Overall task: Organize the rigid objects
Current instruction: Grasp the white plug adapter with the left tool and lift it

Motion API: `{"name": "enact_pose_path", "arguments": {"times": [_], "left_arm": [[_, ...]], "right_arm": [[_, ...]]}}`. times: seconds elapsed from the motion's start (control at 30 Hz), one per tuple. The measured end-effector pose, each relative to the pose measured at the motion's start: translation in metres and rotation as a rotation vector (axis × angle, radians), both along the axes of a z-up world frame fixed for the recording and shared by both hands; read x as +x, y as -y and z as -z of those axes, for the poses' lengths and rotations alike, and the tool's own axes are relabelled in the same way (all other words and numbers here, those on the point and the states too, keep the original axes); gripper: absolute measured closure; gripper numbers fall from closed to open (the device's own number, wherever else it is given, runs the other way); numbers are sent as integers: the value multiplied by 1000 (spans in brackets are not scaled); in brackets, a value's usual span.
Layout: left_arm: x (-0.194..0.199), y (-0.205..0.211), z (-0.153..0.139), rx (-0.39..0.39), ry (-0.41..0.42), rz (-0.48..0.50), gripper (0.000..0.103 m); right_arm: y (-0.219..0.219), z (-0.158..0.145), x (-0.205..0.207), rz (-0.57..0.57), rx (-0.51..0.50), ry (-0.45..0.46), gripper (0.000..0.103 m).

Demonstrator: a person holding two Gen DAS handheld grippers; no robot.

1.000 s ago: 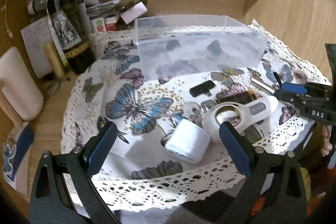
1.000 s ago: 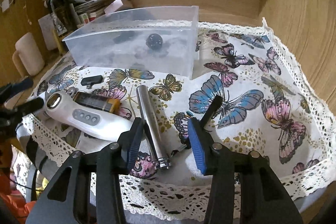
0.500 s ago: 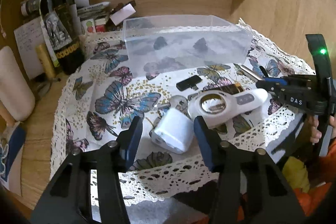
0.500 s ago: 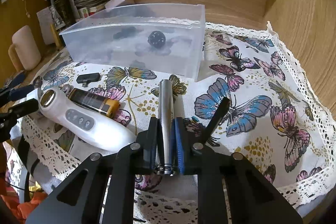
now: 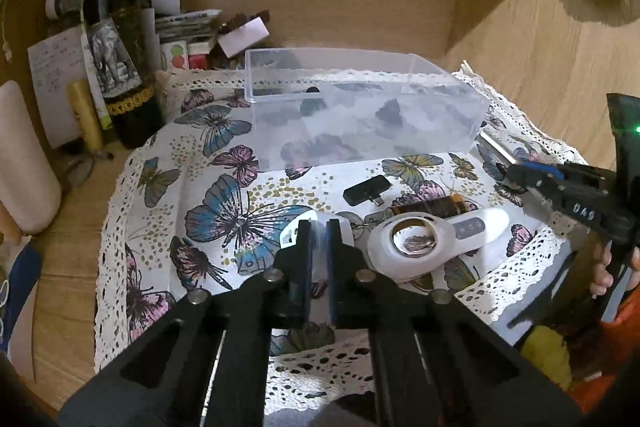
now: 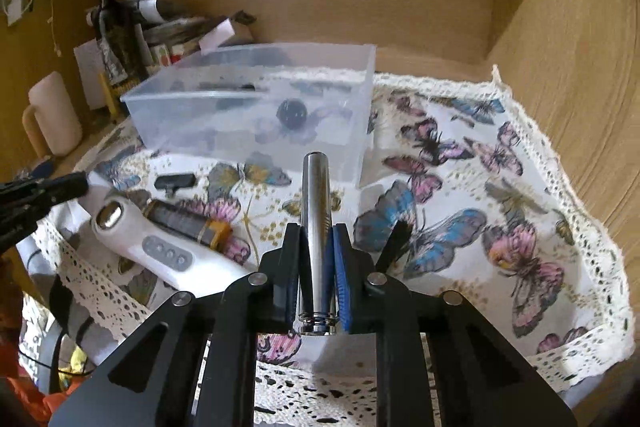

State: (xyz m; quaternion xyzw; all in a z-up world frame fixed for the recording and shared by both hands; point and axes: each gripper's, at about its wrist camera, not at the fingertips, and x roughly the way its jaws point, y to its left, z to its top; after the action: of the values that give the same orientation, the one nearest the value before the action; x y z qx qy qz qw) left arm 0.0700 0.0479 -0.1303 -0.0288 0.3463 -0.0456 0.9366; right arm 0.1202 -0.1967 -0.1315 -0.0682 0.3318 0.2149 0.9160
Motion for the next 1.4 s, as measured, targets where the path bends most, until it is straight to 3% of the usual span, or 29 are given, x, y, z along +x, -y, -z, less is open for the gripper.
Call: {"name": "enact_pose_path", "arguments": {"times": [0.07, 0.13, 0.2, 0.3, 0.43, 0.67, 0.87, 1.17, 1.4], "left_arm": [[-2, 1, 1, 15, -1, -10, 90], [-3, 2, 3, 24, -5, -19, 53], [-1, 1, 7, 20, -12, -31, 39], [9, 0, 16, 2, -57, -30, 39], [27, -6, 31, -73, -136, -16, 59], [26, -10, 14, -93, -83, -30, 60], [25, -19, -32, -34, 31, -67, 60], [52, -31, -85, 0, 143, -90, 60], [83, -36, -102, 0, 172, -78, 59]], "right_arm": [[2, -3, -1, -2, 14, 2, 89], [5, -2, 0, -3, 21, -1, 89], [6, -2, -1, -2, 29, -5, 89], [8, -1, 0, -1, 40, -10, 89], [10, -2, -1, -4, 51, -6, 89], [8, -18, -1, 0, 64, 42, 89], [4, -49, 6, -6, 71, 124, 89], [-16, -112, 26, -52, 100, 260, 89], [-42, -131, 49, -88, 84, 318, 89]]}}
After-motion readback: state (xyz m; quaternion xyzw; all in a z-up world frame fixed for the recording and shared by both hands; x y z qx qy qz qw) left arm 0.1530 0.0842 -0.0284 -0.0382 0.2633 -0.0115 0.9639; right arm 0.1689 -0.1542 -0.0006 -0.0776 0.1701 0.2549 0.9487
